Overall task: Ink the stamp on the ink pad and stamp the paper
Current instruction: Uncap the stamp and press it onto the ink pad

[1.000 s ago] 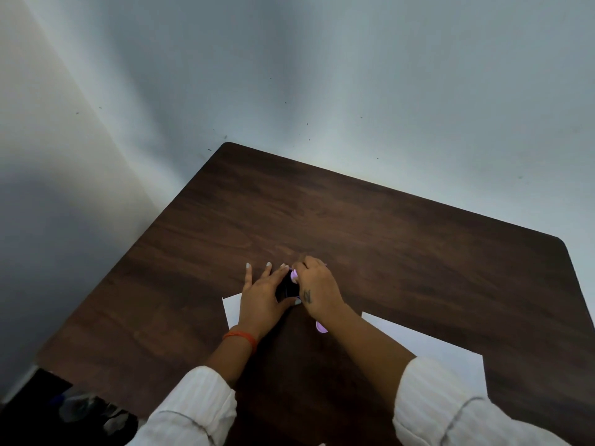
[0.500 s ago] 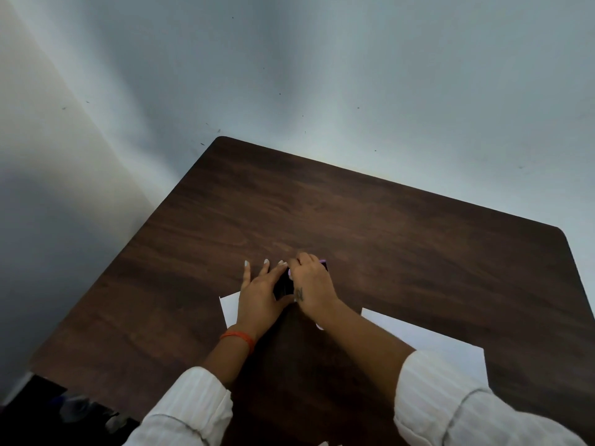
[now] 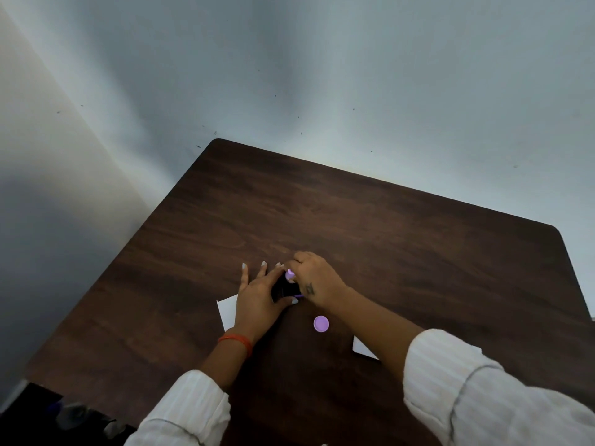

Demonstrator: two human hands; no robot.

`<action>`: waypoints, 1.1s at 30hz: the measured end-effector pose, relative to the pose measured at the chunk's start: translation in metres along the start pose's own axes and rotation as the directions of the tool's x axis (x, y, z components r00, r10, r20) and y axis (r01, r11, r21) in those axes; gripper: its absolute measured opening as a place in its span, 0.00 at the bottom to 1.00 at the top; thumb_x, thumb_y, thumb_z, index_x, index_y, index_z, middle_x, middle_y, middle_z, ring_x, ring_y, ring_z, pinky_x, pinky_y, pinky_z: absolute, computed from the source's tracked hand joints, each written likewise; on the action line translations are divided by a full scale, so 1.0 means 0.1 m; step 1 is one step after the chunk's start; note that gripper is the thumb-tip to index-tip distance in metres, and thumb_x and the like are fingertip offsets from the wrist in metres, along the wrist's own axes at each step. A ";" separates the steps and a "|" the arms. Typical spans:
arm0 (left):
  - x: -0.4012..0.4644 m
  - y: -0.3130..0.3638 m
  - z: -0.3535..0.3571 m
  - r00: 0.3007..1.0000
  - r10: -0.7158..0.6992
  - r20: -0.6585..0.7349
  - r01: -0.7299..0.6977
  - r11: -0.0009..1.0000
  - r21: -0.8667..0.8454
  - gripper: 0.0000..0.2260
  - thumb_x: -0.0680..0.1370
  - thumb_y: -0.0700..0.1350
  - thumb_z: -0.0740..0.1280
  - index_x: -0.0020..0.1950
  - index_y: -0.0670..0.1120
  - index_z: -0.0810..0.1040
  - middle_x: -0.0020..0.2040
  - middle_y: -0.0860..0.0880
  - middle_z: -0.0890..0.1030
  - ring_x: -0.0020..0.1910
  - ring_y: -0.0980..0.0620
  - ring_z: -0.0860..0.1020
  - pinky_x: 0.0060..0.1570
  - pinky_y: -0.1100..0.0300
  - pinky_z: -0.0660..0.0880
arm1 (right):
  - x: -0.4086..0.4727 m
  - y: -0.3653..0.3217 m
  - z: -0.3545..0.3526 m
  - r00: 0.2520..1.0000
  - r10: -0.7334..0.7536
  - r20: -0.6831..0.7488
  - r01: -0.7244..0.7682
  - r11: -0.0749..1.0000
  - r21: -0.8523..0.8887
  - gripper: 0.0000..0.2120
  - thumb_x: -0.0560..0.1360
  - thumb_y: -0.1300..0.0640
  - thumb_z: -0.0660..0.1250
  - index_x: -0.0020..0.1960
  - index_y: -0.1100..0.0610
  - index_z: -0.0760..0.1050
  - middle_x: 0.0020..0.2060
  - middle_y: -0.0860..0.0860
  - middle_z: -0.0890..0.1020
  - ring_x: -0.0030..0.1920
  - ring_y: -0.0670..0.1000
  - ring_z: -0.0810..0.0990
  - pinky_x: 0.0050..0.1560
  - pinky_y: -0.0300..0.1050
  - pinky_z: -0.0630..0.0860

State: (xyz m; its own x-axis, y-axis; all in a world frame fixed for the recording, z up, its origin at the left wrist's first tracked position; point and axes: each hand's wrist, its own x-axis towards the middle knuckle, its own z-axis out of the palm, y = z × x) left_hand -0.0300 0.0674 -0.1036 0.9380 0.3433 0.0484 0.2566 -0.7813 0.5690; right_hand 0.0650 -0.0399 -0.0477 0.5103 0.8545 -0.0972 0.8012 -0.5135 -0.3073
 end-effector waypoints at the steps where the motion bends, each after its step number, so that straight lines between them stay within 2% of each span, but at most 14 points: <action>1: 0.00 0.01 -0.01 1.000 0.000 -0.002 0.000 1.000 -0.003 0.29 0.70 0.54 0.71 0.68 0.51 0.67 0.68 0.47 0.72 0.73 0.47 0.62 0.72 0.50 0.36 | 0.01 0.02 -0.01 1.000 -0.009 0.008 0.009 1.000 0.006 0.09 0.76 0.62 0.59 0.51 0.66 0.73 0.51 0.62 0.77 0.54 0.59 0.73 0.52 0.52 0.70; 3: 0.00 0.01 0.00 1.000 0.000 -0.006 0.000 1.000 0.003 0.29 0.70 0.53 0.71 0.69 0.51 0.66 0.68 0.45 0.73 0.72 0.47 0.62 0.72 0.49 0.37 | 0.00 -0.03 0.02 1.000 0.025 -0.010 -0.025 1.000 -0.004 0.09 0.74 0.63 0.62 0.52 0.65 0.73 0.52 0.61 0.76 0.55 0.59 0.73 0.52 0.50 0.70; 6: 0.00 -0.01 0.01 1.000 -0.008 -0.001 0.008 1.000 0.016 0.29 0.71 0.52 0.70 0.69 0.50 0.65 0.68 0.44 0.72 0.72 0.47 0.62 0.72 0.49 0.36 | -0.05 -0.17 0.15 0.994 0.096 -0.054 -0.097 0.995 -0.030 0.18 0.69 0.63 0.69 0.58 0.64 0.70 0.55 0.62 0.75 0.56 0.59 0.73 0.54 0.50 0.72; 8: 0.00 -0.01 0.01 1.000 -0.002 0.007 0.002 1.000 0.021 0.29 0.71 0.52 0.70 0.70 0.50 0.64 0.69 0.45 0.72 0.72 0.47 0.62 0.72 0.49 0.36 | -0.07 -0.16 0.15 0.991 0.104 -0.082 -0.105 0.995 -0.003 0.16 0.71 0.64 0.67 0.57 0.64 0.71 0.55 0.62 0.76 0.56 0.59 0.73 0.54 0.50 0.72; 11: -0.01 -0.02 0.00 1.000 0.001 0.010 -0.001 1.000 -0.002 0.30 0.70 0.54 0.70 0.69 0.52 0.65 0.69 0.48 0.72 0.73 0.48 0.61 0.73 0.49 0.37 | -0.01 -0.06 -0.01 0.992 0.125 -0.031 -0.121 0.988 0.098 0.06 0.73 0.65 0.61 0.47 0.64 0.75 0.48 0.62 0.77 0.48 0.59 0.74 0.48 0.50 0.70; 13: -0.01 -0.02 -0.01 1.000 -0.004 0.012 0.004 1.000 -0.006 0.30 0.70 0.55 0.71 0.69 0.52 0.66 0.69 0.48 0.72 0.73 0.48 0.61 0.73 0.49 0.37 | 0.03 0.00 -0.12 0.990 0.142 -0.002 -0.140 0.975 0.172 0.06 0.71 0.65 0.62 0.36 0.61 0.74 0.36 0.61 0.75 0.37 0.58 0.71 0.39 0.48 0.67; 15: -0.01 -0.04 0.00 1.000 -0.003 0.006 0.003 1.000 -0.009 0.30 0.69 0.55 0.71 0.69 0.52 0.66 0.69 0.48 0.72 0.73 0.49 0.61 0.73 0.49 0.37 | 0.01 0.05 -0.18 0.991 0.135 -0.006 -0.130 0.969 0.211 0.07 0.68 0.64 0.61 0.32 0.59 0.72 0.32 0.60 0.72 0.34 0.55 0.66 0.36 0.44 0.63; 16: -0.02 -0.04 0.00 1.000 -0.001 0.002 0.001 1.000 -0.012 0.30 0.69 0.55 0.71 0.69 0.52 0.66 0.69 0.49 0.72 0.73 0.49 0.61 0.73 0.49 0.37 | -0.04 0.05 -0.17 0.993 0.119 -0.002 -0.116 0.972 0.204 0.06 0.69 0.64 0.60 0.34 0.60 0.74 0.34 0.62 0.74 0.35 0.55 0.67 0.37 0.43 0.65; 18: -0.01 -0.04 0.01 1.000 -0.002 -0.004 0.002 1.000 -0.019 0.30 0.69 0.54 0.71 0.69 0.52 0.66 0.69 0.49 0.72 0.73 0.49 0.61 0.73 0.49 0.37 | -0.14 0.04 -0.04 0.997 0.069 -0.022 -0.066 0.990 0.123 0.07 0.73 0.65 0.59 0.45 0.64 0.76 0.46 0.63 0.78 0.44 0.57 0.73 0.46 0.47 0.71; 21: -0.01 -0.03 0.01 1.000 -0.003 -0.002 0.003 1.000 0.004 0.30 0.70 0.54 0.71 0.69 0.51 0.65 0.70 0.48 0.71 0.73 0.48 0.61 0.72 0.49 0.36 | -0.19 -0.01 0.09 0.998 0.054 -0.019 -0.054 0.998 -0.011 0.11 0.76 0.63 0.59 0.57 0.64 0.71 0.57 0.61 0.75 0.58 0.58 0.71 0.56 0.50 0.69; 23: -0.02 -0.02 0.00 1.000 0.001 0.005 -0.001 1.000 0.015 0.30 0.71 0.54 0.70 0.69 0.51 0.65 0.70 0.48 0.70 0.73 0.48 0.60 0.72 0.49 0.36 | -0.14 -0.07 0.11 0.995 0.097 -0.007 -0.097 0.994 -0.044 0.14 0.74 0.63 0.62 0.59 0.64 0.70 0.58 0.61 0.74 0.59 0.59 0.70 0.57 0.50 0.69; 27: -0.01 -0.02 0.00 1.000 0.003 0.014 -0.003 1.000 0.011 0.29 0.71 0.53 0.70 0.69 0.51 0.65 0.70 0.48 0.70 0.73 0.48 0.60 0.72 0.48 0.37 | -0.12 -0.12 0.12 0.982 0.182 -0.047 -0.182 0.983 0.003 0.18 0.71 0.64 0.67 0.59 0.64 0.70 0.59 0.62 0.74 0.60 0.59 0.71 0.59 0.51 0.70; 31: -0.01 -0.03 0.01 1.000 0.005 -0.011 -0.005 1.000 0.001 0.30 0.69 0.53 0.72 0.69 0.50 0.66 0.69 0.47 0.72 0.73 0.47 0.62 0.72 0.49 0.37 | -0.13 0.04 0.03 0.998 -0.044 0.049 0.048 0.995 -0.082 0.12 0.76 0.64 0.59 0.59 0.65 0.70 0.58 0.62 0.75 0.59 0.59 0.71 0.57 0.50 0.67; 33: -0.01 -0.03 0.02 1.000 0.007 -0.021 -0.007 1.000 -0.007 0.30 0.69 0.53 0.72 0.69 0.50 0.67 0.68 0.47 0.72 0.73 0.47 0.62 0.72 0.49 0.37 | -0.09 0.13 0.01 0.993 -0.095 0.070 0.100 0.992 -0.074 0.12 0.77 0.63 0.57 0.58 0.65 0.72 0.56 0.62 0.76 0.58 0.59 0.72 0.56 0.50 0.68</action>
State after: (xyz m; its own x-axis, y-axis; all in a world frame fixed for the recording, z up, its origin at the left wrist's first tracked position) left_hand -0.0314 0.0681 -0.1071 0.9348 0.3484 0.0694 0.2480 -0.7799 0.5747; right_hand 0.0705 -0.0536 -0.0513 0.4087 0.9028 -0.1339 0.8692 -0.4298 -0.2446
